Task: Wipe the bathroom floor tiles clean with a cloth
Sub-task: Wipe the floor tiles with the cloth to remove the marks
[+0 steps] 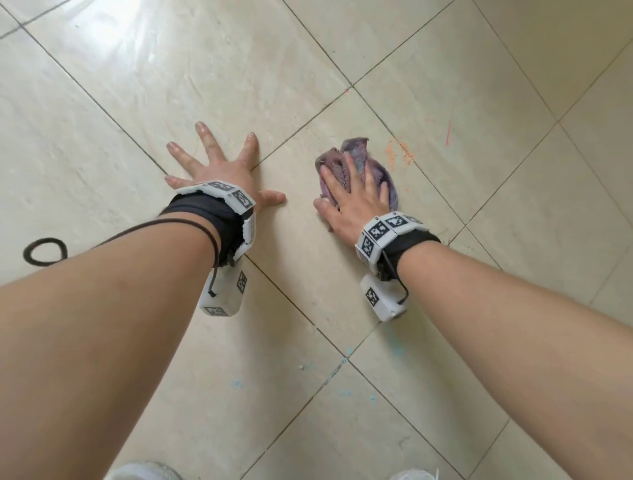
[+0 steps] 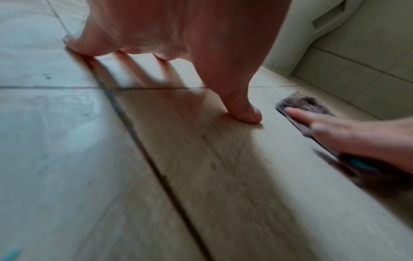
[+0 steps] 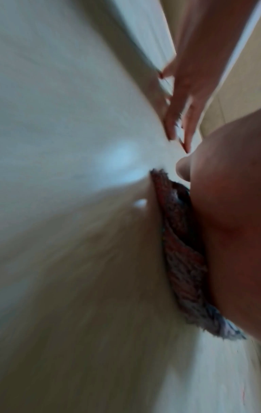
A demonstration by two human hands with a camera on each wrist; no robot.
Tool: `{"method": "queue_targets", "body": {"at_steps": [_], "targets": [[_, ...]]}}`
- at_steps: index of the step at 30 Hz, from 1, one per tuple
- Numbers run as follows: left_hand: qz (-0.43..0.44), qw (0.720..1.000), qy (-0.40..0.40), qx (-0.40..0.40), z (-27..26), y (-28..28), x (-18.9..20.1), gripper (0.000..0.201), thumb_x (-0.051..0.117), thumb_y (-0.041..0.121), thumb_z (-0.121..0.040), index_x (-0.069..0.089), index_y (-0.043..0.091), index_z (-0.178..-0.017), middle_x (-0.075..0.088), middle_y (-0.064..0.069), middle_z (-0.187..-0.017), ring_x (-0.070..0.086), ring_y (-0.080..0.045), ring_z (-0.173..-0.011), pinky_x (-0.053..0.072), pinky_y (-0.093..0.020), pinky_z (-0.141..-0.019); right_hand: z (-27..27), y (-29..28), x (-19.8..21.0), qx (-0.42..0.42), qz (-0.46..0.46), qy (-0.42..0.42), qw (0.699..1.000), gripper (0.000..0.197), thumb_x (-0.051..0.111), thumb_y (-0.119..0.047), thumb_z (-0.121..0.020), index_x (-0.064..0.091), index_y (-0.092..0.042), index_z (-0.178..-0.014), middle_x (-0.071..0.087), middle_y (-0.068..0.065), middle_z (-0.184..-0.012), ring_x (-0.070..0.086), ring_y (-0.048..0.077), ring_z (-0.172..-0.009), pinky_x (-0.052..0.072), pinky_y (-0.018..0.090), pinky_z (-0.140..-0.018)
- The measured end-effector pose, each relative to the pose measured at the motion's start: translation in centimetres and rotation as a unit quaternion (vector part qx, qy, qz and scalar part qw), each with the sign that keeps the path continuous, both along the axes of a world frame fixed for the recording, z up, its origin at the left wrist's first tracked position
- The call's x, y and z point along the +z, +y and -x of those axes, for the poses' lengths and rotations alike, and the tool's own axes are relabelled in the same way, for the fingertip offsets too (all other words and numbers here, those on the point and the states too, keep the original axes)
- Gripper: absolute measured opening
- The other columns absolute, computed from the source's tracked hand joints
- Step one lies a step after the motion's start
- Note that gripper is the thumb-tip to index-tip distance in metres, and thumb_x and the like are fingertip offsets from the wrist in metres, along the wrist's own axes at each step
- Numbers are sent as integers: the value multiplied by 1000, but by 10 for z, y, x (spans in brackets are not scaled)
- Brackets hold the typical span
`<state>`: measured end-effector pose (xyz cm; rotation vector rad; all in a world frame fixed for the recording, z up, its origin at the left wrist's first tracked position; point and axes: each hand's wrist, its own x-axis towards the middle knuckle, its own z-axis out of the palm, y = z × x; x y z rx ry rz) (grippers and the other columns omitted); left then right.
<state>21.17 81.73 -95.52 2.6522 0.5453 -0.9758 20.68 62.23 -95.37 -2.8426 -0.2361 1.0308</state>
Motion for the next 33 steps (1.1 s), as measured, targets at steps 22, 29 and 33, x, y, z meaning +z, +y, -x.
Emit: {"method": "queue_targets", "body": {"at_steps": [22, 29, 33], "targets": [[1, 999, 4, -32, 21, 19, 10, 94, 55, 71, -83, -3, 48, -152, -27, 3, -160, -22, -36, -147, 8, -67, -113, 9, 18, -10, 1, -15, -33, 999, 63, 28, -60, -97, 1, -45, -152, -21, -7, -161, -22, 25, -147, -12, 54, -115], [1, 999, 12, 47, 118, 54, 11, 89, 53, 67, -87, -4, 46, -152, -27, 7, -160, -21, -28, -148, 10, -67, -113, 13, 53, -5, -35, 18, -34, 999, 70, 27, -64, -95, -1, -39, -154, -22, -1, -161, -22, 30, -147, -6, 59, -116], [-14, 994, 37, 99, 173, 75, 16, 94, 53, 69, -86, -9, 46, -152, -29, 7, -159, -22, -29, -148, 14, -66, -112, 35, 113, -1, 44, -2, -34, 998, 70, 29, -64, -95, 1, -39, -154, -20, 0, -161, -19, 32, -147, -5, 59, -116]]}}
